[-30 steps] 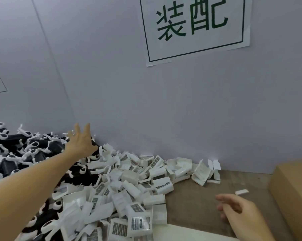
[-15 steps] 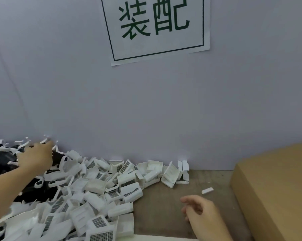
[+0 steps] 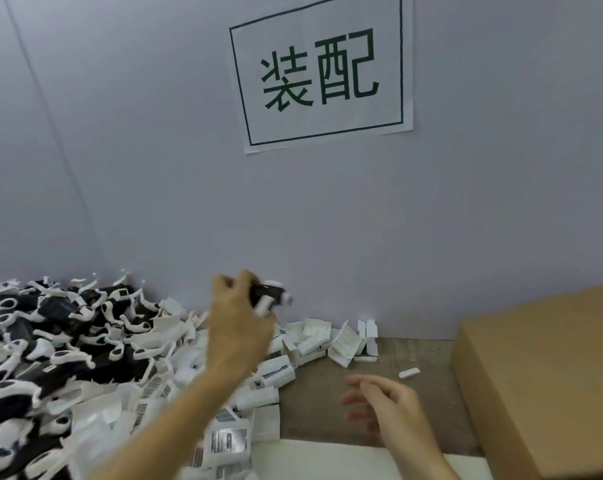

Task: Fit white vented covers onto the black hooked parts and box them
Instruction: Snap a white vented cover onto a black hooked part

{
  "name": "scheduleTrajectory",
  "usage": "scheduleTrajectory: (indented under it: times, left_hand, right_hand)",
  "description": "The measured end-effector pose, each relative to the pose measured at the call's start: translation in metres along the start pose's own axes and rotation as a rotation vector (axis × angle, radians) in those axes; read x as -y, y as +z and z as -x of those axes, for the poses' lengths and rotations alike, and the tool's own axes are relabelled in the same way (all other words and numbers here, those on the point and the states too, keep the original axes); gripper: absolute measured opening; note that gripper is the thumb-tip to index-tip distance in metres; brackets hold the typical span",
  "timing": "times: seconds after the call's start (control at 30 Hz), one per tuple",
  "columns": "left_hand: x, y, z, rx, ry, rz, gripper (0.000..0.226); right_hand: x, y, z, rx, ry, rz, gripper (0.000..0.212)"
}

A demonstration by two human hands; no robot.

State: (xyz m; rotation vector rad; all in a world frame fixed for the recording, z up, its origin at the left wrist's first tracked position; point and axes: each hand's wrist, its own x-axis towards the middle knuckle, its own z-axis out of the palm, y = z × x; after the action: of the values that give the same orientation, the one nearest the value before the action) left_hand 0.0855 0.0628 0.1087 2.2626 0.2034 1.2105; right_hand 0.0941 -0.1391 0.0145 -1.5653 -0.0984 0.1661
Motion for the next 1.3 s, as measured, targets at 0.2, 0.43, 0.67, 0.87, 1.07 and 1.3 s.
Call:
scheduleTrajectory:
  times: [0.2,0.43,0.67,0.87,1.07,1.3]
  left_hand:
    - [-0.066,0.074,0.12,0.09,0.125,0.106,0.057]
    - [-0.057,0.086,0.132,0.297,0.012,0.649,0.026]
    - [-0.044,0.088,0.114,0.42,-0.848,1.116,0.045]
    - [-0.034,0.087,0.109,0.303,-0.865,0.974,0.046]
    - [-0.035,0.093,0.113,0.253,-0.735,0.782,0.031]
    - [-0.034,0.087,0.11,0.278,-0.874,1.124,0.028]
  right_hand:
    - [0.009,-0.016,0.01,0.074,0.136,-0.416,0.05]
    - [0.003,-0.025,-0.004,-0.11,-0.002,-0.386,0.026]
    - [0.002,-0.02,-0.003,0.102,-0.15,-0.229,0.031]
    - [-0.001,-0.01,-0.001,0.046,-0.273,0.099,0.039]
    - [-0.003,-0.004,-0.001,0.04,-0.409,0.315,0.057]
    - [-0.007,0.003,-0.001,-0.08,-0.501,0.576,0.039]
